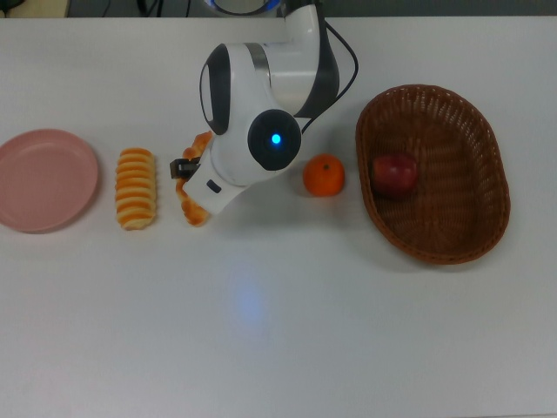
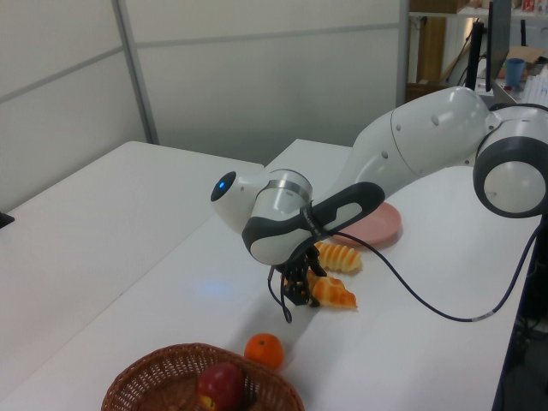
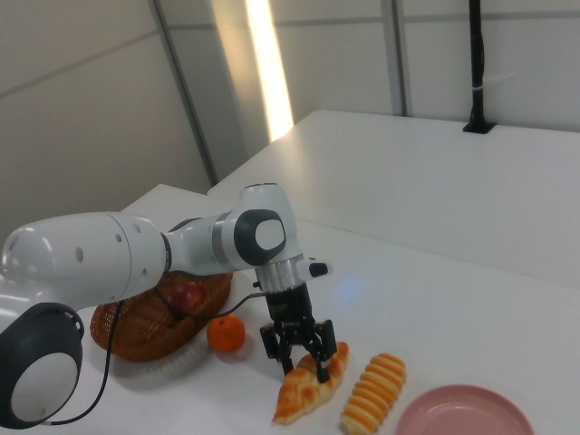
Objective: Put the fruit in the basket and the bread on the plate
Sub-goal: 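Move the gripper to the twisted bread and grasp it, then lift the twisted bread onto the pink plate and release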
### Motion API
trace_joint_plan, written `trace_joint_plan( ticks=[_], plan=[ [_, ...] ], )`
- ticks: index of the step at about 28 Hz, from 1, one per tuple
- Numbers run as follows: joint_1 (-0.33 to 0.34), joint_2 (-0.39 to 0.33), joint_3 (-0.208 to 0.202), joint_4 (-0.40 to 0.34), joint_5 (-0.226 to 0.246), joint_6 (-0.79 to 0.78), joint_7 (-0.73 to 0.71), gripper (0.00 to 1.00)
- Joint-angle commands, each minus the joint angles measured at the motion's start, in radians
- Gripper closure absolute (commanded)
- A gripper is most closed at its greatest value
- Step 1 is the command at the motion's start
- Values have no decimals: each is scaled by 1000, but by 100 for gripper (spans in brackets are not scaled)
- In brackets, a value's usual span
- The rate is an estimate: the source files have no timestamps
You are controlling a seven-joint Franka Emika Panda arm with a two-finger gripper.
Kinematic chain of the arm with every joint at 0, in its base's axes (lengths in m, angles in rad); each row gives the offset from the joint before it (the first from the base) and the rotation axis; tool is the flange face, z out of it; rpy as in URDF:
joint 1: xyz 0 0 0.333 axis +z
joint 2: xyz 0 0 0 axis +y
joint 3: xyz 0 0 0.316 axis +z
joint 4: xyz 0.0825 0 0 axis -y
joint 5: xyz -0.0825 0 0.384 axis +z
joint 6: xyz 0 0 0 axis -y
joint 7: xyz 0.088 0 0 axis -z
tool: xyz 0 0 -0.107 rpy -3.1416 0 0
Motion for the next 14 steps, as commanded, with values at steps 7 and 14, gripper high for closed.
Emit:
trace_joint_plan(
  ticks=[7,14],
  plan=[
    [-42,-55,-2,47,31,8,-40,100],
    [-145,-124,-7,116,155,7,-129,100]
  ],
)
